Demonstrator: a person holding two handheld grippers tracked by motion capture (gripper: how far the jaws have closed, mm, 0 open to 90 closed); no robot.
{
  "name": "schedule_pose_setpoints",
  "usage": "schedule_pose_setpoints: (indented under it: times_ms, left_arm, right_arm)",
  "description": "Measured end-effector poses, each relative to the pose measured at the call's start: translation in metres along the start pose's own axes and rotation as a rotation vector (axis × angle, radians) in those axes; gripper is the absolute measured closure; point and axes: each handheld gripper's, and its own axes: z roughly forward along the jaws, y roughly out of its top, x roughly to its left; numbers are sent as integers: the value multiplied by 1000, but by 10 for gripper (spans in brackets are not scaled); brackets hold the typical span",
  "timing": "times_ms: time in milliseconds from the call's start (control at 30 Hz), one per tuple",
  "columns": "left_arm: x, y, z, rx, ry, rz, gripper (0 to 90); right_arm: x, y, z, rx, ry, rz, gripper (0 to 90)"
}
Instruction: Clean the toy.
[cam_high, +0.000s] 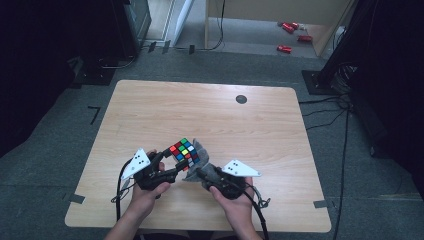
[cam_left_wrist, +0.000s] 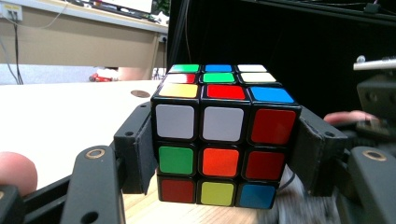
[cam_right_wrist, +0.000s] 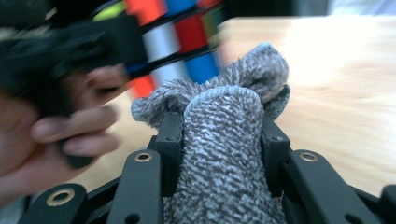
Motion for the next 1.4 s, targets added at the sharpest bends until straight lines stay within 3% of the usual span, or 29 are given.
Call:
schedule_pose_setpoints:
  times_ms: [100,233,300,367,467,567,633,767,800,867,933,1000,1100,1267,1400]
  left_arm:
    - [1,-2,3,13,5,-4,343]
    - [-4,-1,1,9,9,10,343]
    - [-5,2,-2,2,11,24,343]
    - [-4,5,-4,-18,5,18,343]
    - [-2,7,-6,-20,9,17,343]
    - [-1,6,-5,-12,14,6,343]
    - [-2,5,-3,-7,13,10,343]
    - [-5,2,0,11,10,25,343]
    - [-6,2,0,11,11,27,343]
    - [-5,3,-1,4,11,22,343]
    - [-2,4,-3,-6,14,14,343]
    - [1,4,-5,-6,23,6,343]
    - [5,4,-7,-8,34,-10,343]
    - [9,5,-8,-10,46,-11,343]
    - [10,3,-7,-2,49,-13,343]
  right_arm:
    - [2,-2,1,15,10,-27,619]
    - [18,-10,14,65,93,-63,624]
    - [22,-9,15,59,97,-87,626]
    - [17,-4,11,34,86,-60,627]
    - [0,3,0,-16,37,47,628]
    - [-9,3,-4,-28,3,56,627]
    - [-6,0,-1,-4,28,32,625]
    - [15,-9,12,52,139,-33,624]
    - [19,-10,13,53,142,-54,623]
    - [18,-7,11,53,122,-68,624]
    - [7,-2,6,28,88,-37,625]
    - [-8,2,-2,-2,17,-5,626]
    - [-29,5,-12,-21,-82,3,623]
    - [-54,-2,-10,75,-222,-84,611]
    - [-71,-13,-5,150,-301,-86,606]
